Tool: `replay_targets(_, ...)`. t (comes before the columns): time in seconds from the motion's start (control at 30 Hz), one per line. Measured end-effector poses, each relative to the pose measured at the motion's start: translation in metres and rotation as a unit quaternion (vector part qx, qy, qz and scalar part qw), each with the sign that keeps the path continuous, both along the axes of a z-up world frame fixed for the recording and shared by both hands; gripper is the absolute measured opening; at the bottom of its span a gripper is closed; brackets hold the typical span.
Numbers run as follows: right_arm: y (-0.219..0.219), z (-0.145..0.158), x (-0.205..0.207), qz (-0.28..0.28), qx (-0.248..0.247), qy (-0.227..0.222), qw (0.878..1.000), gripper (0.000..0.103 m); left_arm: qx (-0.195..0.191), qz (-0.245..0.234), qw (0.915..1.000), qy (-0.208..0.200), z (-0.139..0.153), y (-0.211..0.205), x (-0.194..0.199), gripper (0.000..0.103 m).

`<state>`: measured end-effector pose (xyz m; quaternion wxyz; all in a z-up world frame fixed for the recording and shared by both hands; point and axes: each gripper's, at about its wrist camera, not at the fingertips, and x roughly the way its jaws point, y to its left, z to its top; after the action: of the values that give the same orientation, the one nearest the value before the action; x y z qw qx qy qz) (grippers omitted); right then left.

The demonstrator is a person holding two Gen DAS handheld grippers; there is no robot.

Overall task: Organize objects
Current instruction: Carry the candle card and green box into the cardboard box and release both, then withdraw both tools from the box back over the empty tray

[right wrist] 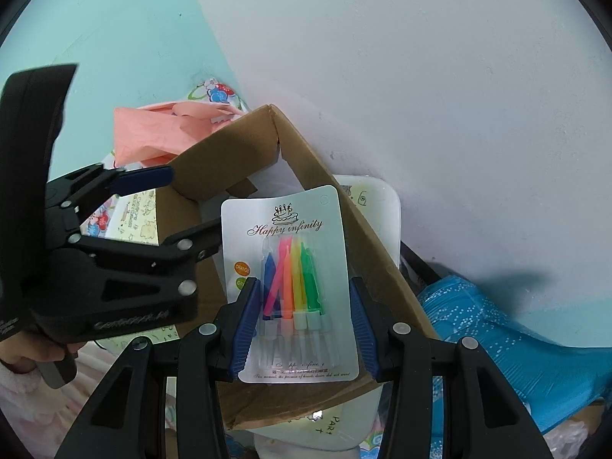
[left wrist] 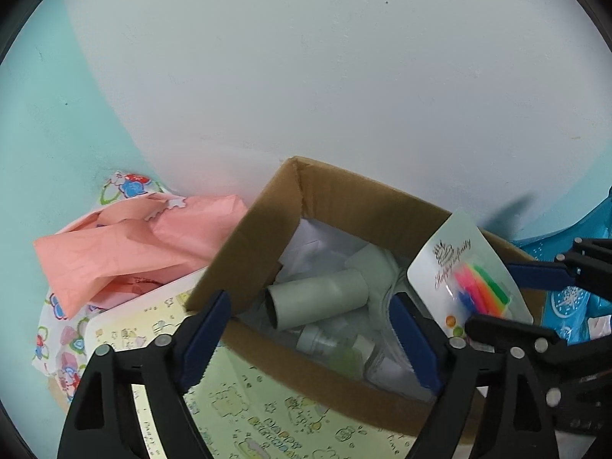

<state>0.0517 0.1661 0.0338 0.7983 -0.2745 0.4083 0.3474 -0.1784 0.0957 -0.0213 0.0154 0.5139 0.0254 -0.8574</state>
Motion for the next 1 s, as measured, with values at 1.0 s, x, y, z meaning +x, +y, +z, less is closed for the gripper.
replay_targets(1.0, 0.012, -0.017, 0.008, -0.074, 0.007, 0.057, 0.996, 0.069, -0.034, 0.038, 0.9981, -0.034, 0.004, -0.031, 0.046, 0.098)
